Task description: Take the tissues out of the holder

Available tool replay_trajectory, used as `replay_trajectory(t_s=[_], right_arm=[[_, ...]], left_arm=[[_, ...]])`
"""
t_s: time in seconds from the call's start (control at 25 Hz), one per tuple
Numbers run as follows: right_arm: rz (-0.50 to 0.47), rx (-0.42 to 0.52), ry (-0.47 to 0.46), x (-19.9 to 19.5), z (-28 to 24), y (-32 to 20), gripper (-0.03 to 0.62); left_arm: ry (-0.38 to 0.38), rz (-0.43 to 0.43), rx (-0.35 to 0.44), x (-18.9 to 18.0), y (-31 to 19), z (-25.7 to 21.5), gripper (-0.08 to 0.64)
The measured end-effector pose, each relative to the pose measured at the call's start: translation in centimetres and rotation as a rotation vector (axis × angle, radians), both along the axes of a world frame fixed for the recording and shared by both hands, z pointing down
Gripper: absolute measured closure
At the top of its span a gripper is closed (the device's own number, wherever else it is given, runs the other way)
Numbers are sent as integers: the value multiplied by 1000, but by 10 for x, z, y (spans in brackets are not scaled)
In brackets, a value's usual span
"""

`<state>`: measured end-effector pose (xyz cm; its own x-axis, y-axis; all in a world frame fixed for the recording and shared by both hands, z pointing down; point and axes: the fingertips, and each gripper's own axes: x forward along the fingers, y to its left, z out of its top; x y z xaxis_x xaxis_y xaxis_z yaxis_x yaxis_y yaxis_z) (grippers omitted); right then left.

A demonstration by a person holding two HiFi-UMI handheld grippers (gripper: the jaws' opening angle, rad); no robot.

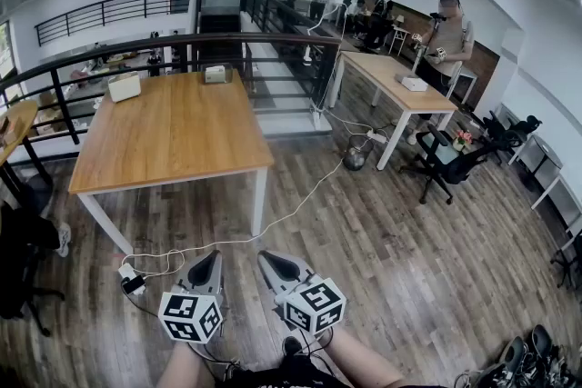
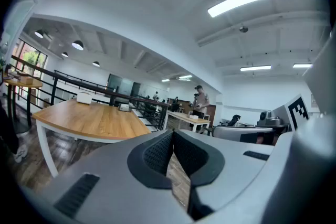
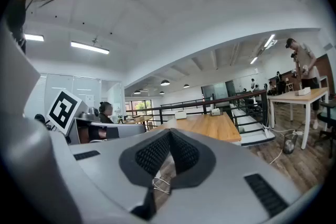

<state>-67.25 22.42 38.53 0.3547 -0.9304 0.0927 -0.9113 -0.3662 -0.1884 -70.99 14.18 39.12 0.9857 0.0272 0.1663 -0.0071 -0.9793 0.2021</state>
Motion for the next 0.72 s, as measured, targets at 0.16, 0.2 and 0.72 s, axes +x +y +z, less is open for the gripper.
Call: replay_trajectory(t_s=[0.16,0.2,0.72], right_arm=[[7,14,-28,-5,2,1,575],[11,17,-29,-6,2,1,575],[17,13,-70,-33,19,-13,575]], left_arm=[[2,3,4,-8,-2,-2,546],[4,7,8,-10,-2,-2,546],[-23,-10,42,-42,-18,9,546]])
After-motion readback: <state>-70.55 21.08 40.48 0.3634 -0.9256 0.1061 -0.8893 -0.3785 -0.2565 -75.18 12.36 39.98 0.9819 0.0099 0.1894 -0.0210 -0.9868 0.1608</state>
